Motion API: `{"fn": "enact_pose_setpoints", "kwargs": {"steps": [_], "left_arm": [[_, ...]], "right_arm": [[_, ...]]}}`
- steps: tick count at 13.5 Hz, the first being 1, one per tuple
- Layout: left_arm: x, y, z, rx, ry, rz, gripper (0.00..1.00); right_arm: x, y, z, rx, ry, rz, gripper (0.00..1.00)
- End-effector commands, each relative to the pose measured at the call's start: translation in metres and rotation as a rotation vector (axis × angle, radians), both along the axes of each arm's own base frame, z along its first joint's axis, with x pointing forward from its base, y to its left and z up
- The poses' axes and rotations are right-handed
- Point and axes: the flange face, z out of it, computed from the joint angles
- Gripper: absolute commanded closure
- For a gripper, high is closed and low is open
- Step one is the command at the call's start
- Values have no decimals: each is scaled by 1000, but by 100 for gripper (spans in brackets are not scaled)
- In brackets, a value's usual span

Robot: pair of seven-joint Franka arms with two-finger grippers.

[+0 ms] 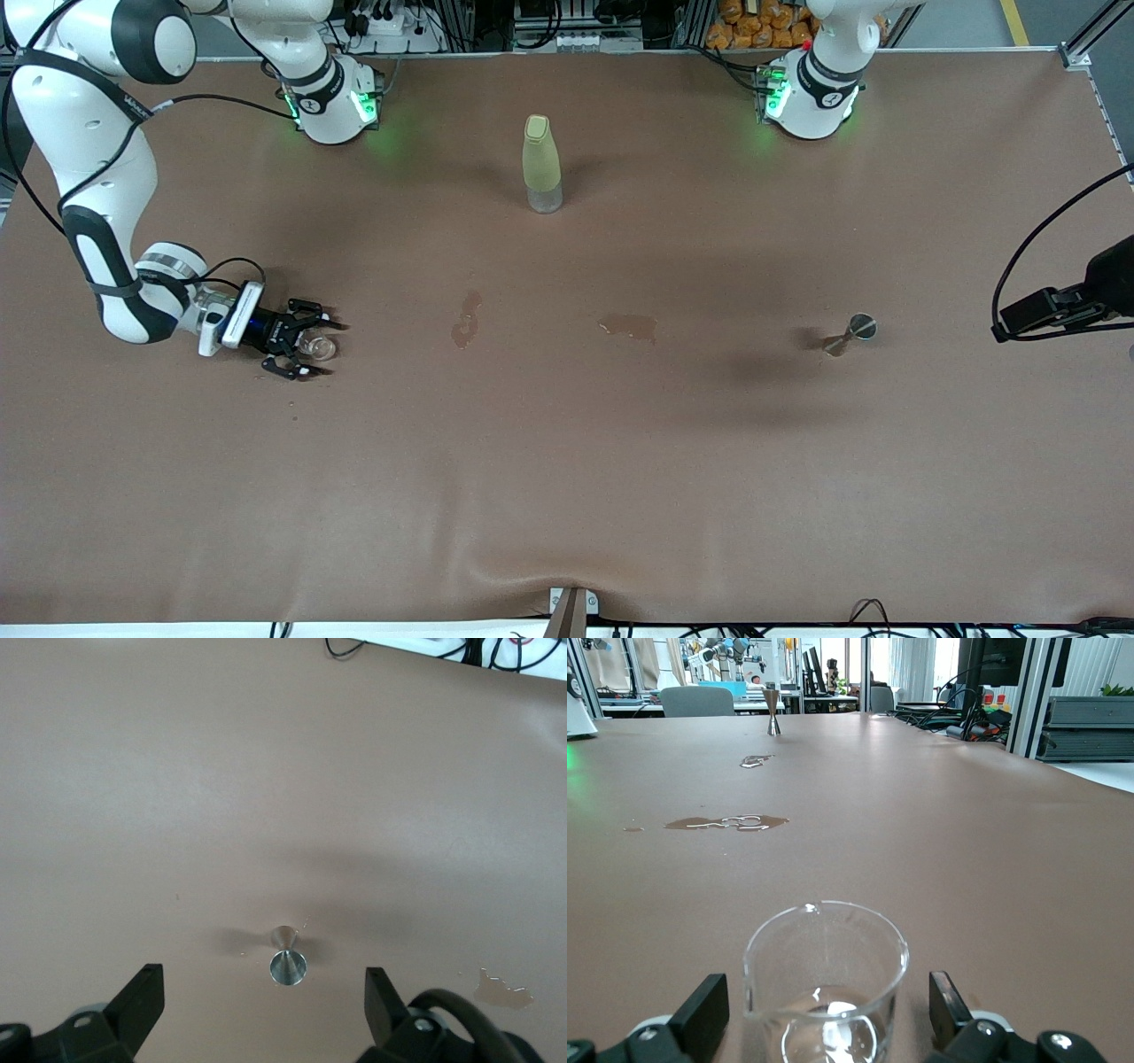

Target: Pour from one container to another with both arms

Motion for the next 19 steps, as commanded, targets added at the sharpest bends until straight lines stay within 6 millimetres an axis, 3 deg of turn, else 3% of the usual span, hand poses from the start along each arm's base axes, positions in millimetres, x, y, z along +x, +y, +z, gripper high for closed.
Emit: {"fn": "enact_pose_setpoints", "kwargs": {"steps": [1, 3, 8, 10, 14, 19], "left_arm": [[5, -5, -8, -136, 9, 19, 0], [11, -8, -21, -216, 15, -31, 0], [16, -4, -48, -220, -21, -330, 0], [18, 16, -61, -217, -33, -437, 0], [12, 52, -82, -323, -85, -536, 0], [15, 66, -114, -355, -161, -826, 0]], "right_arm": [[-6, 2, -15, -63, -239, 41, 0], [-6, 2, -16, -65, -241, 41, 0], [-6, 3, -16, -72, -241, 43, 0], [-6, 3, -16, -71, -239, 42, 0], [-2, 4, -14, -73, -253, 46, 40], [-1, 3, -13, -77, -267, 51, 84]]}}
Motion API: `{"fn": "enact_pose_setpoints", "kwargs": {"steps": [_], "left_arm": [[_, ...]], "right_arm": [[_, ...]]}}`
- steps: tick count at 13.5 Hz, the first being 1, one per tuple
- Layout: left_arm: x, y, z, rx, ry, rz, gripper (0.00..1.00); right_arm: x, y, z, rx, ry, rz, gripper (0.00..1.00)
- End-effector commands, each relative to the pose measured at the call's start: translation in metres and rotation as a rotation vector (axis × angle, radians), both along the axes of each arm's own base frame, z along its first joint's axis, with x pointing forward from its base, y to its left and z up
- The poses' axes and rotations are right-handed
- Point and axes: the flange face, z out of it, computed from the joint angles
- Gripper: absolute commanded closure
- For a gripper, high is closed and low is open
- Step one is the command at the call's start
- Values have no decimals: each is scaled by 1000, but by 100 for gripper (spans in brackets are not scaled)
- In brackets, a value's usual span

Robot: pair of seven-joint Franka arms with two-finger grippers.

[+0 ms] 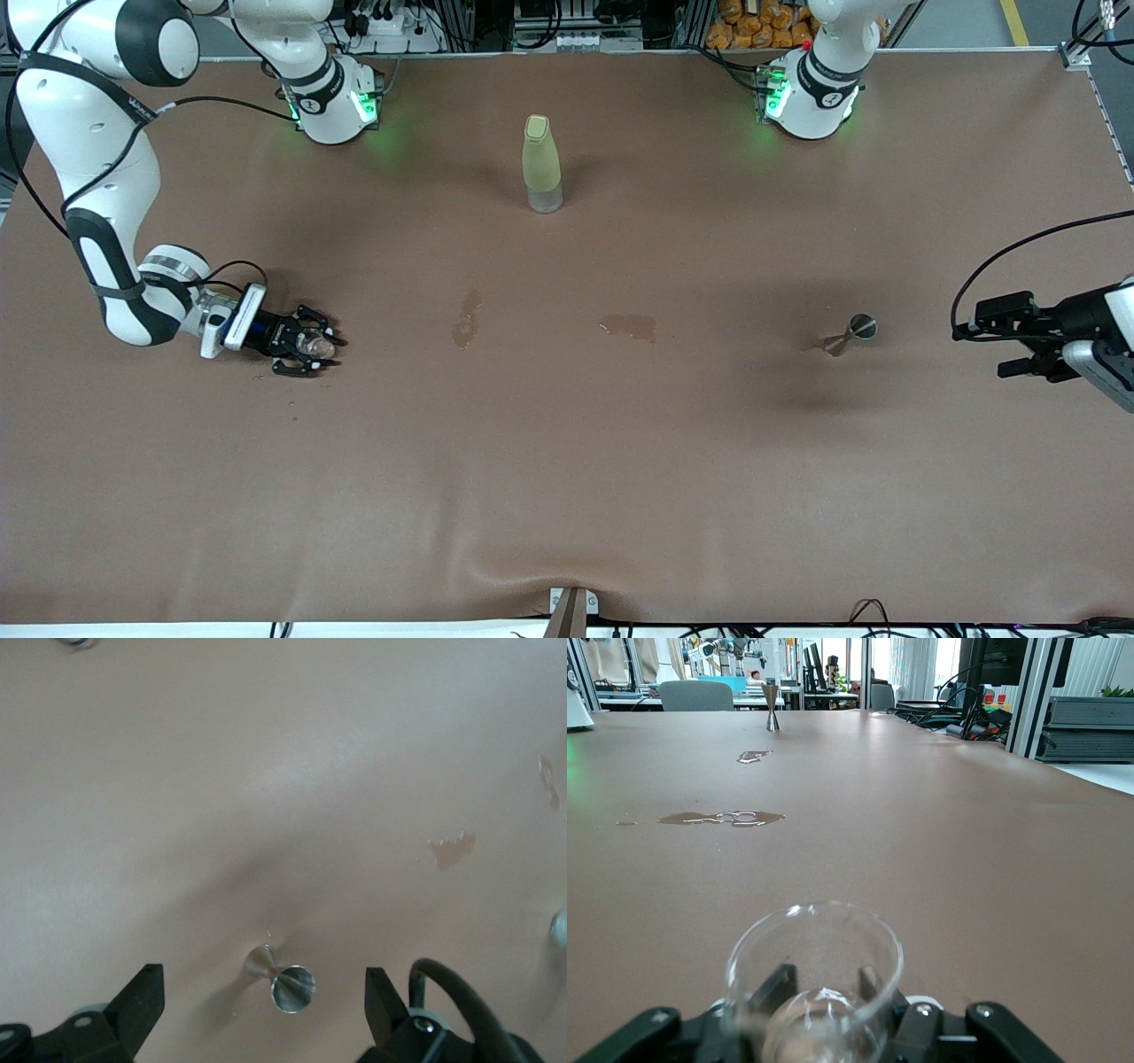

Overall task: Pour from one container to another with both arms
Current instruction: 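Reach the left gripper to the steel jigger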

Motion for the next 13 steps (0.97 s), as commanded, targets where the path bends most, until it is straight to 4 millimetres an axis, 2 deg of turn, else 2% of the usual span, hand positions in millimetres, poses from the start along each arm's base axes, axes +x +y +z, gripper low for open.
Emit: {"fn": "enact_pose_setpoints", "kwargs": {"steps": [1, 4, 7, 10, 13], "left_arm": [[-4, 6, -11, -60, -82, -162, 0], [-14, 22, -42, -160, -129, -241, 0], [-25, 23, -68, -233, -192, -349, 0], [-39, 29, -102, -307, -224, -403, 0], [-55, 41, -136, -368, -278, -471, 0]], "right_arm": [[-5, 1, -12, -61, -253, 49, 90], [-5, 1, -11, -61, -255, 52, 100], [-3, 2, -8, -52, -259, 55, 100], [0, 8, 1, 3, -231, 48, 100], [14, 19, 31, 61, -184, 52, 100]]}}
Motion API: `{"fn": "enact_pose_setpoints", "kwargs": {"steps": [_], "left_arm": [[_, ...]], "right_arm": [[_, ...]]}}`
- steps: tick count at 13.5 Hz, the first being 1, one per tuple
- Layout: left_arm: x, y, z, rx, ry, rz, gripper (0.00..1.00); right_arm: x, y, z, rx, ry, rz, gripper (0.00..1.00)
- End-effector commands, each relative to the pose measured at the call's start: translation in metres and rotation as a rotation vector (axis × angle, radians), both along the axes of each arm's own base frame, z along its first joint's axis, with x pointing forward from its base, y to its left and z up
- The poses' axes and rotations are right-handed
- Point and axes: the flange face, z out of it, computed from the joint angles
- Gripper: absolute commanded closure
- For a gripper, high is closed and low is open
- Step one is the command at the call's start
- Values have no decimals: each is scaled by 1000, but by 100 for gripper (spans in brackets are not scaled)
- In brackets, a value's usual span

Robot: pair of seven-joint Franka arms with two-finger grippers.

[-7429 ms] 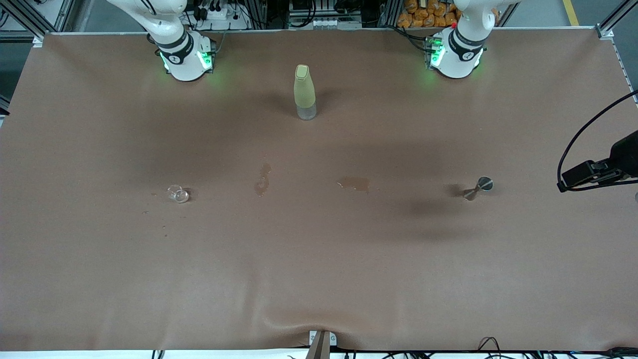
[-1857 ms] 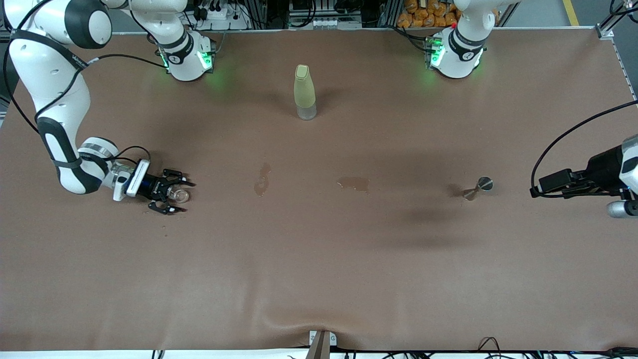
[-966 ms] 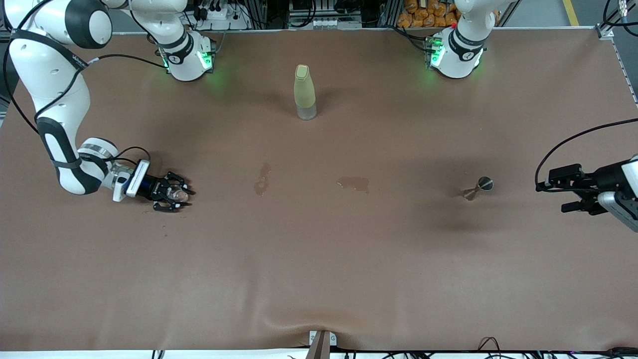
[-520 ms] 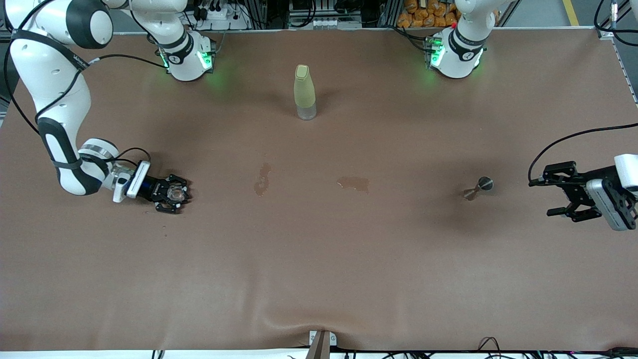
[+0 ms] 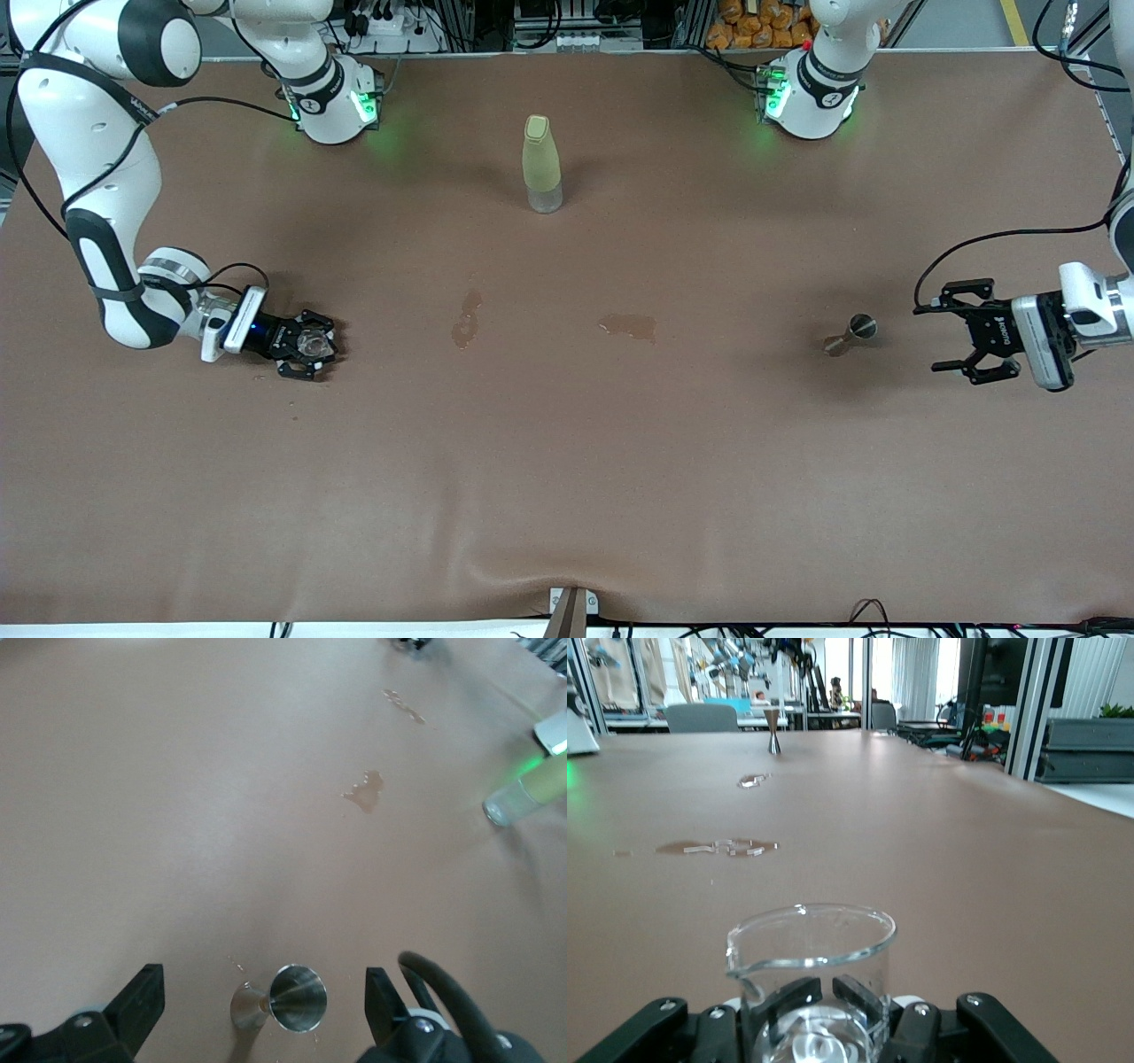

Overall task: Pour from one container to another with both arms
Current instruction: 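Reach the left gripper to the steel jigger, then close the left gripper around the steel jigger's waist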

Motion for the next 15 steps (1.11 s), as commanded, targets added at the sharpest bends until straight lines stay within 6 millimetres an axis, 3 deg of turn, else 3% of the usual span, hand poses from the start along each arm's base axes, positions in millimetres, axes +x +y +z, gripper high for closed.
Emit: {"fn": "enact_pose_setpoints", "kwargs": {"steps": [1, 4, 10, 15], "left_arm": [[-18, 17, -25, -71, -72, -55, 0], [-33, 27, -60, -137, -138, -157, 0], [-41, 28, -110, -255, -230, -219, 0], [-51, 32, -142, -298, -251, -241, 0]], "right_arm": [[7, 9, 31, 11, -166, 30, 100], [19, 16, 77, 54, -119, 51, 100], [31, 43, 156, 158, -83, 127, 100], [32, 41, 233, 179, -3, 157, 100]]}}
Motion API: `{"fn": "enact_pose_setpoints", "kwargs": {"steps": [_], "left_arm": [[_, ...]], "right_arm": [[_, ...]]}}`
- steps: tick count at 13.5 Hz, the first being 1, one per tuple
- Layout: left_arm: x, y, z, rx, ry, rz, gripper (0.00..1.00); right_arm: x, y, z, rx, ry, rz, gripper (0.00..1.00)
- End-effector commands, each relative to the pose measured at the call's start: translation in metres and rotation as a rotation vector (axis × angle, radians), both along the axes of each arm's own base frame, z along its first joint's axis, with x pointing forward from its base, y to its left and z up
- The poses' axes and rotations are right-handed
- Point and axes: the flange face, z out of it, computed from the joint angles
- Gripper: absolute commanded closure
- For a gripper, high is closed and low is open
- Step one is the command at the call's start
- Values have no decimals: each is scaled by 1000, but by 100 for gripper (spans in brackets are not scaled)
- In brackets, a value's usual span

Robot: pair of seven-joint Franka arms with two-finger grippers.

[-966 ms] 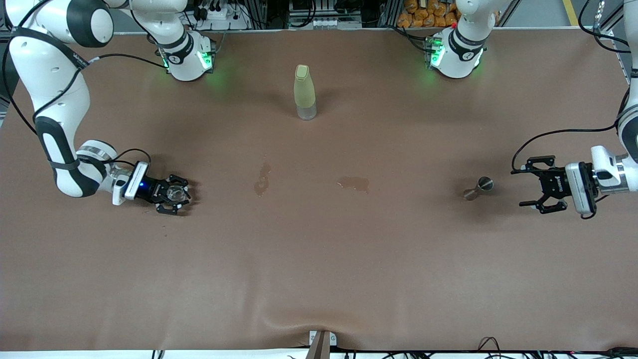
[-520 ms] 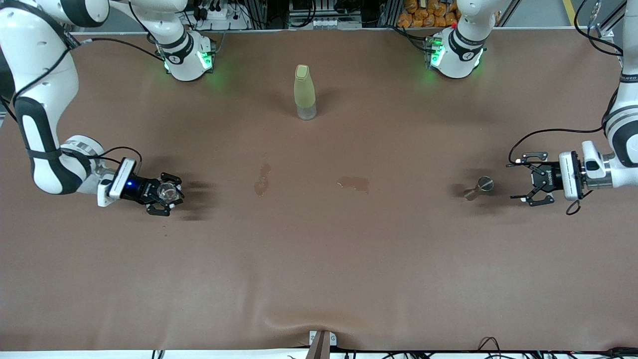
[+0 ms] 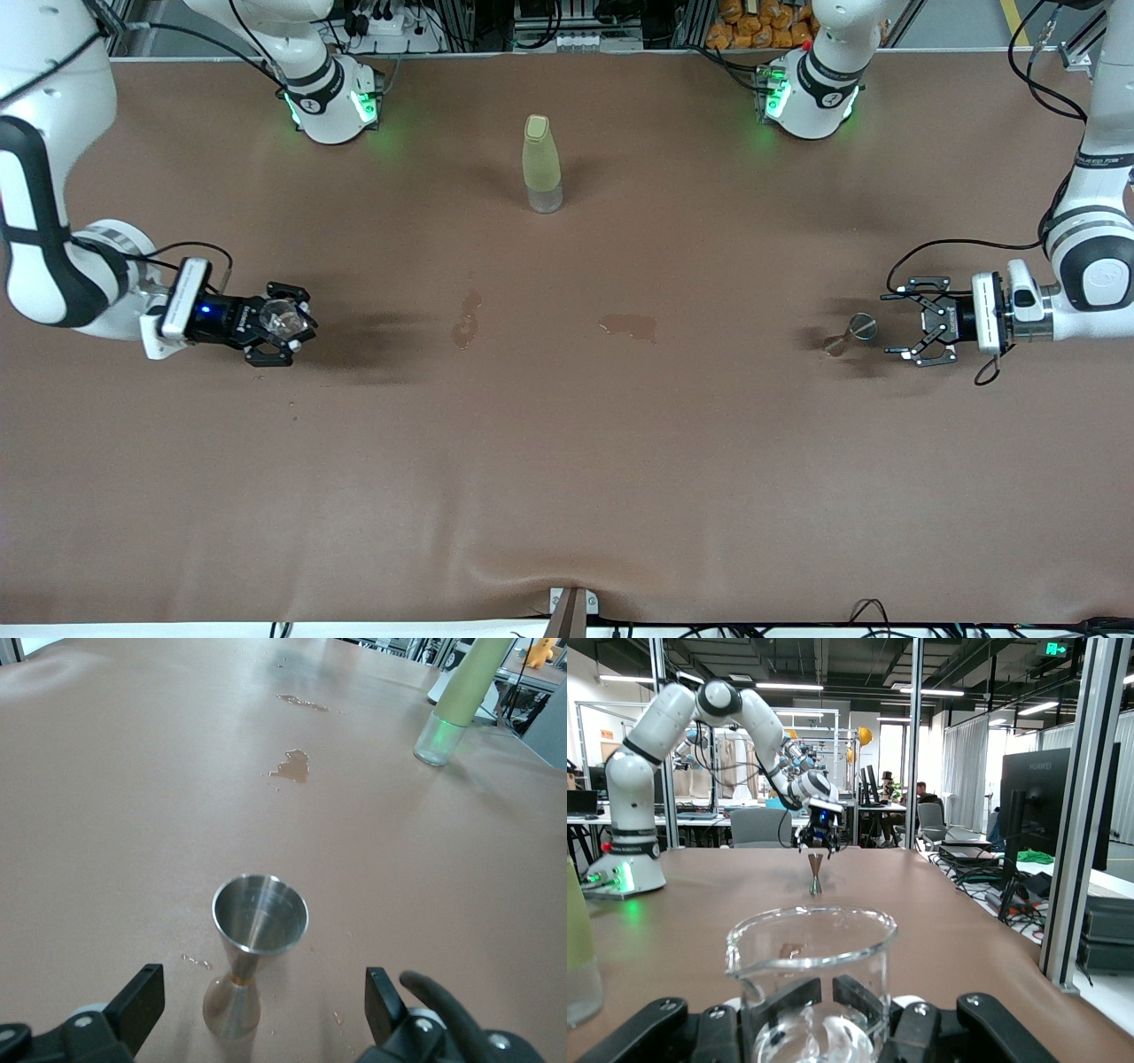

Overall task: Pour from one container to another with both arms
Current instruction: 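Close the left gripper around the steel jigger's waist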

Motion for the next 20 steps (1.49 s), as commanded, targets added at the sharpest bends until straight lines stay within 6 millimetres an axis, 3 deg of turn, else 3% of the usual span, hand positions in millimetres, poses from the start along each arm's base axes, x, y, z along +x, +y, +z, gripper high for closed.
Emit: {"fn": "enact_pose_setpoints", "kwargs": {"steps": [1, 7, 9, 12, 17, 20], "left_arm": [[-5, 3, -16, -52, -17, 2, 0], [-9, -5, -48, -110, -43, 9, 0], [-8, -8, -50, -115, -41, 13, 13], [-5, -10, -50, -113, -48, 22, 24], [0, -18, -57, -124, -53, 51, 24], [1, -26, -59, -131, -54, 47, 24]], "right_arm": [[-11, -3, 43, -6, 40, 22, 100], [-15, 1, 80, 22, 45, 51, 100], [-17, 2, 88, 1, 71, 65, 100], [-17, 14, 88, -6, 103, 91, 100], [-19, 46, 80, -10, 109, 151, 100], [-19, 52, 75, -10, 106, 163, 100]]}}
